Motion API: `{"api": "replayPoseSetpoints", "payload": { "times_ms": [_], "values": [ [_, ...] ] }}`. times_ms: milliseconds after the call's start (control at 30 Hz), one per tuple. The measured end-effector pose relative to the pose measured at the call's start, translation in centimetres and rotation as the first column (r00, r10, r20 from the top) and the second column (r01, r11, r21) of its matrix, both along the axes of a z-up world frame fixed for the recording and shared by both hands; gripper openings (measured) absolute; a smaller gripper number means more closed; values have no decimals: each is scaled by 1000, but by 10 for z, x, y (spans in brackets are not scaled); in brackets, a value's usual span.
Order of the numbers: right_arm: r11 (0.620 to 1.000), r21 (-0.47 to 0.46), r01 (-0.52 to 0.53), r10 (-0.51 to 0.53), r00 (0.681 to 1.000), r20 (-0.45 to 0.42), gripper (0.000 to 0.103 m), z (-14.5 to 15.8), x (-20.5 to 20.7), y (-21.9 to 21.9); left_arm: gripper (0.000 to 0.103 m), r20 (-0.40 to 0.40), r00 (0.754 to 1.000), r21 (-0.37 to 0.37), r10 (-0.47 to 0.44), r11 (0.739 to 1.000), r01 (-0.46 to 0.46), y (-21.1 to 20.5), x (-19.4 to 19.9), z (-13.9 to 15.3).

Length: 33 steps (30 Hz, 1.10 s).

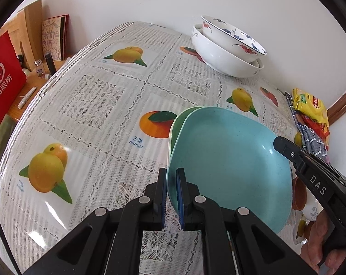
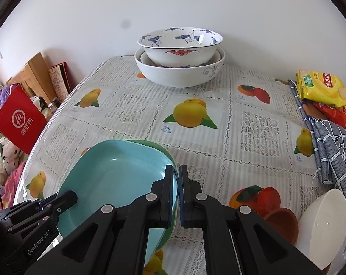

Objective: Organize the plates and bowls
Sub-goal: 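Carry the teal plate with the right gripper and lower it onto the green plate, then move the right gripper to a terracotta dish and grasp its rim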

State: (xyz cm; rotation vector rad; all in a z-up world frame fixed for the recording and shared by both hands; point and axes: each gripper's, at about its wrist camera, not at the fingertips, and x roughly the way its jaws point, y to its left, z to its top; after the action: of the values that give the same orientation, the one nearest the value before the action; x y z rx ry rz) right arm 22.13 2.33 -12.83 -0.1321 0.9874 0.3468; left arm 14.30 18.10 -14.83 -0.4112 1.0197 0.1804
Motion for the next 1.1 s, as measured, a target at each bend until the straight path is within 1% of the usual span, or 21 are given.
{"api": "replayPoseSetpoints", "payload": {
  "times_ms": [200, 300, 333, 367, 400, 433, 500, 533, 567, 600, 633, 733, 833, 867, 933, 1000, 1100],
  "values": [
    [1000, 2, -12, 12, 1000, -7, 6, -8, 9, 2, 9, 4, 1000, 32, -17, 999, 16, -3, 4, 2],
    [1000, -7, -26, 26, 1000, -2, 10, -12, 11, 5, 9, -6, 999, 50, -32, 998, 32, -6, 6, 3],
    [1000, -4, -26, 26, 1000, 3, 10, -12, 11, 5, 12, -10, 999, 54, -34, 998, 35, -6, 6, 4],
    [999, 5, -32, 32, 999, 2, 16, -11, 11, 5, 13, -14, 999, 57, -41, 998, 42, -7, 6, 4],
    [999, 18, -39, 39, 999, 1, 18, -9, 10, 4, 16, -16, 999, 64, -44, 997, 45, -8, 6, 5],
    [999, 31, -39, 38, 999, 9, 19, -6, 8, 2, 21, -18, 999, 81, -40, 996, 42, -9, 5, 7],
    [999, 32, -37, 36, 999, 24, 25, -1, 4, -1, 30, -8, 999, 115, -34, 993, 34, -10, 2, 12],
    [999, 30, -37, 36, 999, 30, 31, 2, 1, -4, 34, 1, 999, 119, -33, 992, 32, -10, 0, 15],
    [999, 28, -31, 30, 999, 38, 34, 5, -2, -8, 36, 10, 999, 117, -32, 993, 30, -10, -2, 18],
    [999, 27, -21, 20, 999, 45, 34, 8, -6, -12, 43, 15, 999, 117, -29, 993, 27, -10, -3, 21],
    [1000, 29, -13, 11, 999, 49, 34, 11, -9, -18, 45, 21, 999, 122, -28, 992, 25, -11, -5, 24],
    [999, 40, 27, -30, 997, 66, 35, 24, -21, -42, 45, 45, 998, 128, -40, 991, 34, -16, -9, 35],
    [995, 38, 95, -98, 991, 93, 43, 40, -36, -74, 45, 75, 994, 126, -76, 990, 66, -28, -12, 49],
    [992, 32, 125, -127, 986, 107, 48, 46, -42, -87, 45, 84, 992, 130, -89, 988, 78, -34, -13, 54],
    [984, 9, 177, -177, 975, 133, 52, 55, -55, -111, 45, 105, 987, 129, -119, 986, 106, -48, -15, 62],
    [972, -11, 234, -229, 959, 164, 52, 62, -68, -137, 45, 129, 980, 133, -153, 982, 136, -64, -18, 70],
    [945, -19, 326, -317, 931, 182, 52, 68, -88, -180, 45, 149, 967, 131, -204, 974, 186, -92, -19, 77]
  ]
}}
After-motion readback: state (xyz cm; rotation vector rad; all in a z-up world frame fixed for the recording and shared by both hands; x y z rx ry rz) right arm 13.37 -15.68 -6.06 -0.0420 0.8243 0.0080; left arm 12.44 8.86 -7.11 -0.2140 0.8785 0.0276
